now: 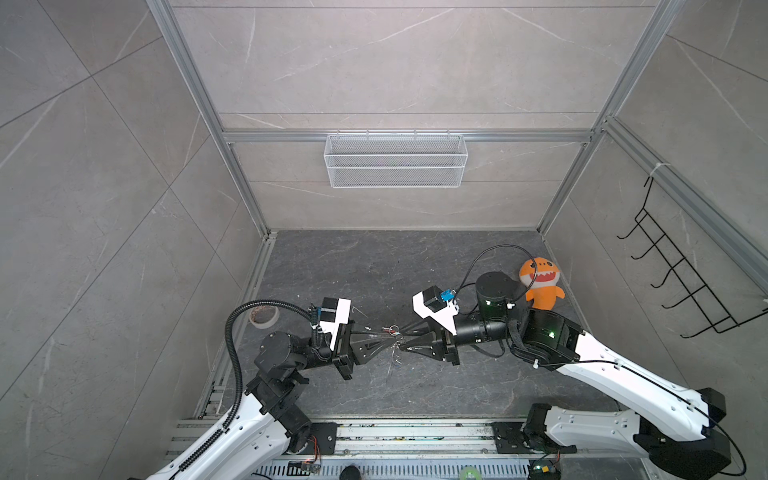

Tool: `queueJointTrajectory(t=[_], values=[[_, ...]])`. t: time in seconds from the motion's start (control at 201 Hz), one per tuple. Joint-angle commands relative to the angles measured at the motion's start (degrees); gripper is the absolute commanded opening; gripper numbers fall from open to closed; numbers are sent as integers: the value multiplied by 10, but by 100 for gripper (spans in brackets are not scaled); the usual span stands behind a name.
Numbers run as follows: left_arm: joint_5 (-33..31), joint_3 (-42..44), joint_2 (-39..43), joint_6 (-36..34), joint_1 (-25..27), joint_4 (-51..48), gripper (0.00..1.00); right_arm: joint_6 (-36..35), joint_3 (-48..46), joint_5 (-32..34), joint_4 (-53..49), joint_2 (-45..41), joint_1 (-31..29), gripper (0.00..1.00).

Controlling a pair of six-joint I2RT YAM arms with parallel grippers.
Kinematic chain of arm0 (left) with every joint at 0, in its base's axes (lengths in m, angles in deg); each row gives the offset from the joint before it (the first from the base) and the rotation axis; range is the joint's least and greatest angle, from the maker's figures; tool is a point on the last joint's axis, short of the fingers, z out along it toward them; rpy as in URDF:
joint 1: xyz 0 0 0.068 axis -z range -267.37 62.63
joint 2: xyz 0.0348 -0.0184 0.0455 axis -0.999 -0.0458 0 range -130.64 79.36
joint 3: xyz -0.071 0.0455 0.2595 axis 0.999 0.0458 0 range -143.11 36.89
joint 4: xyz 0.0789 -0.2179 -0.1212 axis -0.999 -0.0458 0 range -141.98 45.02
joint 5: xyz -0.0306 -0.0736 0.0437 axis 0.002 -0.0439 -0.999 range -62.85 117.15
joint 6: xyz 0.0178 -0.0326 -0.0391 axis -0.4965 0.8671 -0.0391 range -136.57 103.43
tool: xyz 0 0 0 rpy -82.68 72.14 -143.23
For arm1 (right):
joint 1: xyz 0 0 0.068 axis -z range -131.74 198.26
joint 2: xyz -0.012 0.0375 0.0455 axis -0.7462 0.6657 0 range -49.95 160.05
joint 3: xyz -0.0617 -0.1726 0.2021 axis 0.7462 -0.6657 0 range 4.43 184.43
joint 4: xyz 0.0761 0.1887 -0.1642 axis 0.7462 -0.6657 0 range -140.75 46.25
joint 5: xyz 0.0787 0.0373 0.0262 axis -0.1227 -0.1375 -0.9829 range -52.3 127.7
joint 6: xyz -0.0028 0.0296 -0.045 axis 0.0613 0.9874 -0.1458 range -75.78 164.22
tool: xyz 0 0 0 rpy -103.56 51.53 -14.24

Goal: Remove the keys from the keyring

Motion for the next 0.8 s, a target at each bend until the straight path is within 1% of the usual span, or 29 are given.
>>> queueJointTrajectory(t=[0.0,0.269,0.399,0.473,0.722,0.792], values=[[3,-9,3,-13,2,22,0,5,21,-19,10,2,1,35],[1,-10,0,-12,2,22,0,7,31,-40,16,-3,1,34],[1,-12,-3,-11,2,22,0,8,33,-46,19,1,1,28],[0,-12,-4,-11,2,22,0,8,34,-47,20,2,1,22],[-3,-13,-5,-12,2,22,0,5,37,-45,12,3,1,12],[-5,-12,-5,-11,2,23,0,5,36,-42,9,4,1,11]])
